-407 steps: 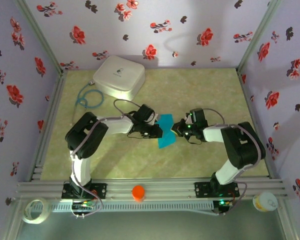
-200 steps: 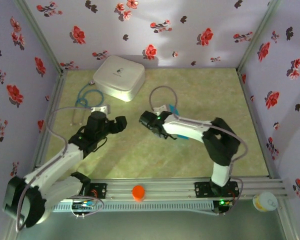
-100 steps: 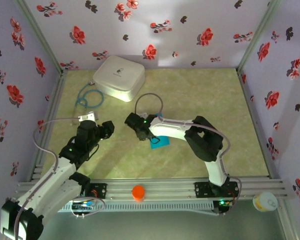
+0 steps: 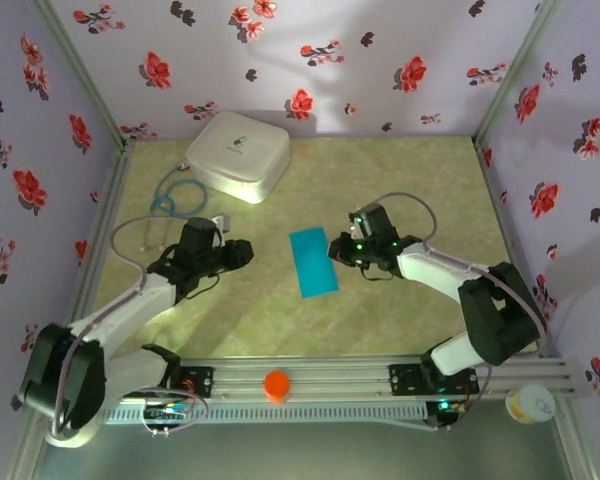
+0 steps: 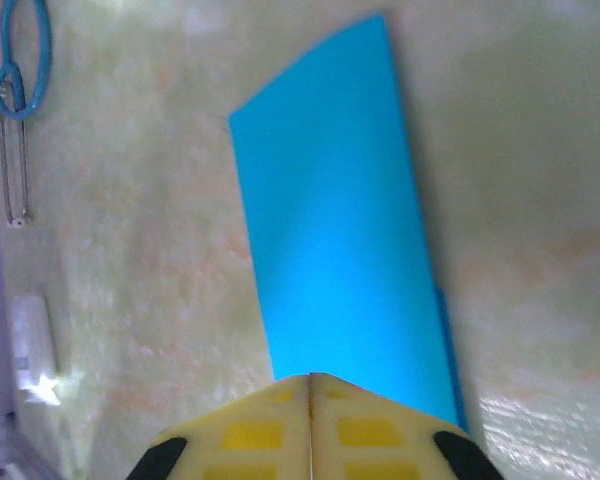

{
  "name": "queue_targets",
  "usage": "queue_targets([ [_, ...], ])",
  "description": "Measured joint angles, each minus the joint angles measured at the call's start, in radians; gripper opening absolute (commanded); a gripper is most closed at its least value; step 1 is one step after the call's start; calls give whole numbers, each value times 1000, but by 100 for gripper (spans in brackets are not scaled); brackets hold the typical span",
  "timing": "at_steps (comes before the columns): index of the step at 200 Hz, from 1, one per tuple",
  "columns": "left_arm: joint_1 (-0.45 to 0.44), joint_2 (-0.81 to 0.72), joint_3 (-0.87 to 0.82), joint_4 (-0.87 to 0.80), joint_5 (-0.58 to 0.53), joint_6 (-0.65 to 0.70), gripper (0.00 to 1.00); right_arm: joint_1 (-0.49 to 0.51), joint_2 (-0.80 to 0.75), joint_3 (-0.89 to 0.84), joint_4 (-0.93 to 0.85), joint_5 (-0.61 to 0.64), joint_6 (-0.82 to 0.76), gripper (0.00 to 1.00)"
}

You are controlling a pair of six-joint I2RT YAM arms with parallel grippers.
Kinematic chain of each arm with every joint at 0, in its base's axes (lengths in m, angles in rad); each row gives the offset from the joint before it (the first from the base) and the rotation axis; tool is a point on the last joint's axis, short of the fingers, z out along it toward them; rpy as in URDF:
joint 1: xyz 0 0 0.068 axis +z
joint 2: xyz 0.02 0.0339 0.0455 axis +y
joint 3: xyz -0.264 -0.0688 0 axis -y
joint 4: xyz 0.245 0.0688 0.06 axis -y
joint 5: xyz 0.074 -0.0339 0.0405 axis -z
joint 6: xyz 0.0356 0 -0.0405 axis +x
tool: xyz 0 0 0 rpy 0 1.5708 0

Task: Fold a paper plane with a square sheet of paper (pick it up from the middle)
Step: Turn over the paper at the center of the table.

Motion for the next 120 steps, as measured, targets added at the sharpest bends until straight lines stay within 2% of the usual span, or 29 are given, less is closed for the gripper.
queue_targets([
  [28,-41,118,43,29,65,-24,35,-29,44,-39,51,-119,22,3],
  [62,-83,206,90,46,101,-45,35,-30,123,-39,114,-206,31,3],
  [120,-117,287,119,74,130,-75,35,-30,228,-61,140,-231,33,3],
])
